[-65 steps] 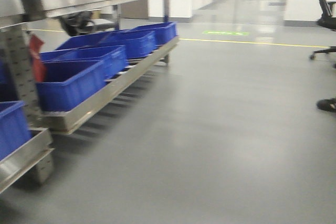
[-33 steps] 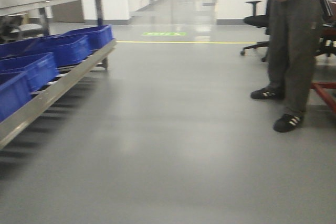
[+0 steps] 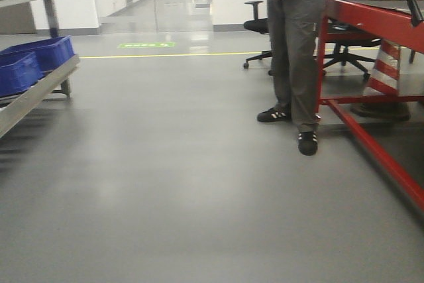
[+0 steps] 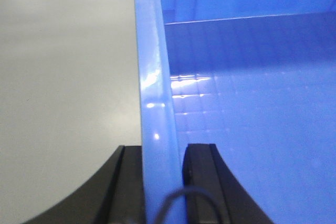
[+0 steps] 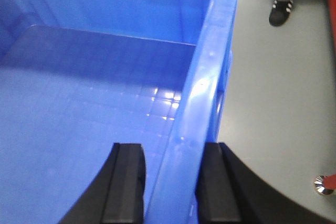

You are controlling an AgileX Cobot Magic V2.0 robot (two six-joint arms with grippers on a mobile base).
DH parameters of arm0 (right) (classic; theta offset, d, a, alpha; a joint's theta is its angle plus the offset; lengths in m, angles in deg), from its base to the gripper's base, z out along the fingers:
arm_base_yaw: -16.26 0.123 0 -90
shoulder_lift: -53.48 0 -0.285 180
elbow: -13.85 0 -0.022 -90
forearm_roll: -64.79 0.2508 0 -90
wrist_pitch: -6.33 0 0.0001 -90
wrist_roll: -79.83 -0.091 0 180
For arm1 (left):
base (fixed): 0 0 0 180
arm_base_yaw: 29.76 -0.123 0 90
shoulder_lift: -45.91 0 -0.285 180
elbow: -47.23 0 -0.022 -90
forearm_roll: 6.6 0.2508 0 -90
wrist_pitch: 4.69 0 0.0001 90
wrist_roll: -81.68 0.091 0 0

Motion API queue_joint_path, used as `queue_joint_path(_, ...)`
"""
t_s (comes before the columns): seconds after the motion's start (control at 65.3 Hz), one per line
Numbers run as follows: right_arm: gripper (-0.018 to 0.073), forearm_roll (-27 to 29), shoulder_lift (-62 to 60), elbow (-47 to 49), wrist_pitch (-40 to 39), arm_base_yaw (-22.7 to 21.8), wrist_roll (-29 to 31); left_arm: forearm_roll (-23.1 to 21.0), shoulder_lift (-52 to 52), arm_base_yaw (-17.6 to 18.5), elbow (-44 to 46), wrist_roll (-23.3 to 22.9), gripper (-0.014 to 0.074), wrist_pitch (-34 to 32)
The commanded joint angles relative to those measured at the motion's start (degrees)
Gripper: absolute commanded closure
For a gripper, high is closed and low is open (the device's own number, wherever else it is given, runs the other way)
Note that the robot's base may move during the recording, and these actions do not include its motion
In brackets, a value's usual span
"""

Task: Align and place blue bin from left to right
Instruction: 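Hold the bin with both grippers while the base turns away, then carry the blue bin with both grippers across the floor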

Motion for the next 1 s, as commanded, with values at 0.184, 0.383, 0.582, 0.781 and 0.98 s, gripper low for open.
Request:
queue_joint_path(0.184, 0.0627, -0.47, -1.05, 1.1, -5.38, -0.28, -0.73, -1.23, -1.66, 0.74, 0.99, 0.58, 0.0708, -4.02)
queue_joint_path(0.383, 0.0627, -0.47, -1.05, 1.1, -5.38, -0.28, -0.73, -1.23, -1.66, 0.74, 0.99, 0.58, 0.0708, -4.02)
queue_joint_path(0.582, 0.0627, -0.47, -1.05, 1.1, -5.38, -0.28, -0.73, -1.23, -1.66, 0.74, 0.99, 0.58, 0.0708, -4.02)
queue_joint_path(0.781, 0.0627, -0.47, -1.05, 1.1, -5.38, -0.28, -0.73, -1.23, -1.66, 0.74, 0.99, 0.58, 0.0708, -4.02)
queue_joint_path(0.98, 0.0627, -0.47, -1.05, 1.1, -5.38, -0.28, -0.73, -1.23, -1.66, 0.74, 0.99, 0.58, 0.0708, -4.02)
